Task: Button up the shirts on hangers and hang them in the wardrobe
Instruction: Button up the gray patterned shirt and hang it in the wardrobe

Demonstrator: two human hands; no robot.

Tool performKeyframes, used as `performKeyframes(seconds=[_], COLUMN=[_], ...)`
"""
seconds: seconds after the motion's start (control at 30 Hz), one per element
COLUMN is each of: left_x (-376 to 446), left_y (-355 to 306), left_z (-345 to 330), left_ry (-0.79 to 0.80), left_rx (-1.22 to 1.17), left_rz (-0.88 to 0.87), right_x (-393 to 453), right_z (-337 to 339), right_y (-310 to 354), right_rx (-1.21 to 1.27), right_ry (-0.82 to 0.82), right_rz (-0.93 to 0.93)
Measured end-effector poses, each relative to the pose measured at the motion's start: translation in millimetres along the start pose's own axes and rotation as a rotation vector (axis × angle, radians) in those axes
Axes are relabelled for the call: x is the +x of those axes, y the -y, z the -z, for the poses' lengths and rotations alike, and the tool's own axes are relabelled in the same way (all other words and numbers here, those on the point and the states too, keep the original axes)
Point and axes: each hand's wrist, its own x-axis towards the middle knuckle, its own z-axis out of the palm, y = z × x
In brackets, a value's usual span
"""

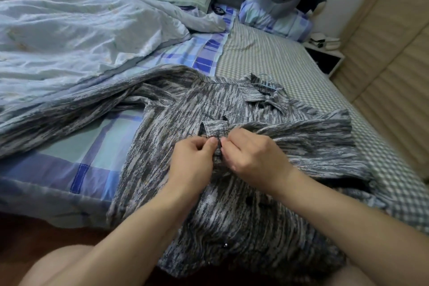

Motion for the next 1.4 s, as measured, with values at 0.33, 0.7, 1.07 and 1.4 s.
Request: performKeyframes(seconds=[0.33,0.7,1.07,1.4], left_x=[-1.0,-22.4,3.5,17.5], left_y=[-10.5,-27.8,-7.5,12.5], left_z=[6.6,-13.5,-80.4,-110.3], left_ry=[0.114,0.233,0.290,0.384], left_rx=[-0.224,0.196,0.560,0.669], left_rz=[0.190,-0.341,-0.404,-0.378], right_x=[-8.2,-58.7,-124.6,-101.8], right_z=[15.7,20.3,177.5,127.6], right_y=[22.2,-34.9,-271.4,-255.0], right_rx=[0.592,-0.064,-0.700,-0.619], right_ry=[0.114,0.451,0.014,0.050], right_rz=[-0.705,-0.873,-1.259,-0.960])
